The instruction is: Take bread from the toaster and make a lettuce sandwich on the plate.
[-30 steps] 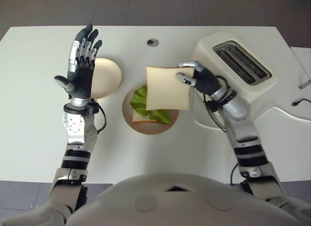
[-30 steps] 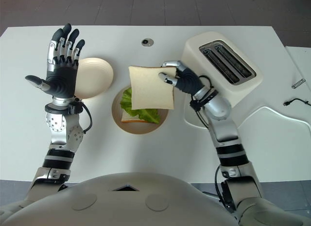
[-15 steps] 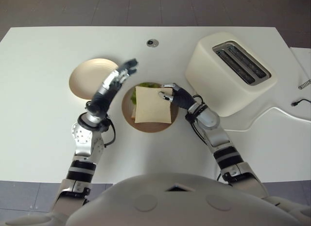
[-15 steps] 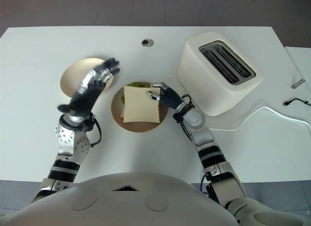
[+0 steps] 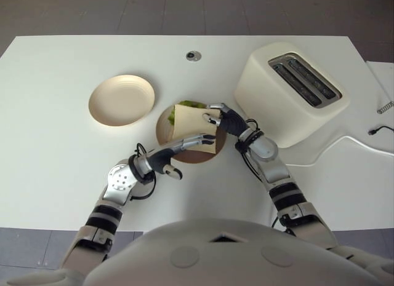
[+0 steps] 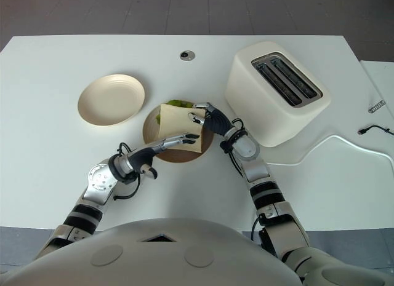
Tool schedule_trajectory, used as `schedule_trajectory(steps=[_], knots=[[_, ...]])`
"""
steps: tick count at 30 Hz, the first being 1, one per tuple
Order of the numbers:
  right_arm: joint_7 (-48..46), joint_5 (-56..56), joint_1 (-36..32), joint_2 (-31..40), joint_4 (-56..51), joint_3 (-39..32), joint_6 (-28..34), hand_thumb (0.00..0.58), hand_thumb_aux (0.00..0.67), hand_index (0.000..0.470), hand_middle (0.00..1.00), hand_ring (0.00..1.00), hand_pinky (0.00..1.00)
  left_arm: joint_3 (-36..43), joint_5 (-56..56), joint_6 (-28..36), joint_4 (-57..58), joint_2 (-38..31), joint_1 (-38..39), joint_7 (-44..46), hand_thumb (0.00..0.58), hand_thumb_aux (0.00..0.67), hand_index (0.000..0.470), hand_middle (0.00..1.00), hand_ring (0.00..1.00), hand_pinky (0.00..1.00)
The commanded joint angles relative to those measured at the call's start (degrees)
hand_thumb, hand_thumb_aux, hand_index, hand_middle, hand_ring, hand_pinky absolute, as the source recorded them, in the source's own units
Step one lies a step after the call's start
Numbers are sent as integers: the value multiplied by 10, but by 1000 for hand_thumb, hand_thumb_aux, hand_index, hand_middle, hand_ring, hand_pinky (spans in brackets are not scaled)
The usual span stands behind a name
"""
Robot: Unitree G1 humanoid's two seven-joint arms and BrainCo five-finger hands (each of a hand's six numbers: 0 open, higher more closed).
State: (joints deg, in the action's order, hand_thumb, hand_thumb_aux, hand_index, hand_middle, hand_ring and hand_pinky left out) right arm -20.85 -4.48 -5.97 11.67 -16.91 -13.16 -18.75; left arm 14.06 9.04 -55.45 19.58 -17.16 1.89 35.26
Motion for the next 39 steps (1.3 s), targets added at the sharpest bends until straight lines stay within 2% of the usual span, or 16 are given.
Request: schedule_trajectory(steps=[1,3,4,5,6,7,11,13,19,29,34,35,36,37,38,39], knots=[[-23,2,20,16,42,-5,9,580,670,470,1000,1000,1000,5,66,-7,79,-13,-12,-47,0,0,0,0,0,0],[-31,6,25,22,64,-6,10,580,665,466,1000,1000,1000,14,64,-16,87,-13,-16,-60,0,0,0,0,0,0],[-35,8,28,24,74,-5,11,542,499,350,1000,1000,1000,18,62,-19,88,-14,-17,-64,0,0,0,0,0,0],[-38,10,30,25,83,-5,14,489,405,284,1000,1000,1000,23,57,-23,89,-14,-17,-67,0,0,0,0,0,0],[-40,12,31,25,90,-4,17,355,252,177,1000,1000,1000,28,48,-24,87,-15,-16,-66,0,0,0,0,0,0],[-41,11,33,25,96,-4,20,0,0,0,980,980,980,35,31,-26,80,-17,-13,-61,0,0,0,0,0,0],[-34,24,36,14,122,5,20,0,0,0,804,804,804,56,-12,-27,58,-27,-8,-46,0,0,0,0,0,0],[-21,40,30,3,133,21,15,0,0,0,600,600,600,60,-11,-28,66,-29,-11,-49,0,0,0,0,0,0],[17,48,10,-13,125,55,10,0,0,0,263,263,263,66,-28,-31,63,-27,-13,-54,0,0,0,0,0,0],[11,60,11,-20,127,62,3,0,0,0,212,212,212,47,-121,-30,30,-12,-19,-65,0,0,0,0,0,0],[-142,239,62,2,244,30,20,0,0,0,271,271,271,84,-406,39,-136,-47,29,50,0,0,0,0,0,0],[-177,281,74,12,270,25,31,112,68,48,282,282,282,84,-472,65,-176,-56,42,86,248,163,114,0,0,0],[-206,316,84,22,288,24,46,452,355,249,361,361,361,80,-525,91,-207,-64,51,121,480,391,275,78,78,78],[-231,338,91,34,297,23,58,578,633,444,608,608,608,74,-561,112,-225,-73,60,160,580,670,470,376,376,376],[-260,342,98,49,296,17,61,580,670,470,1000,1000,1000,74,-568,118,-225,-87,69,203,580,670,470,882,882,882],[-291,337,107,67,294,9,61,580,670,470,1000,1000,1000,75,-562,124,-217,-103,78,253,580,670,470,1000,1000,1000]])
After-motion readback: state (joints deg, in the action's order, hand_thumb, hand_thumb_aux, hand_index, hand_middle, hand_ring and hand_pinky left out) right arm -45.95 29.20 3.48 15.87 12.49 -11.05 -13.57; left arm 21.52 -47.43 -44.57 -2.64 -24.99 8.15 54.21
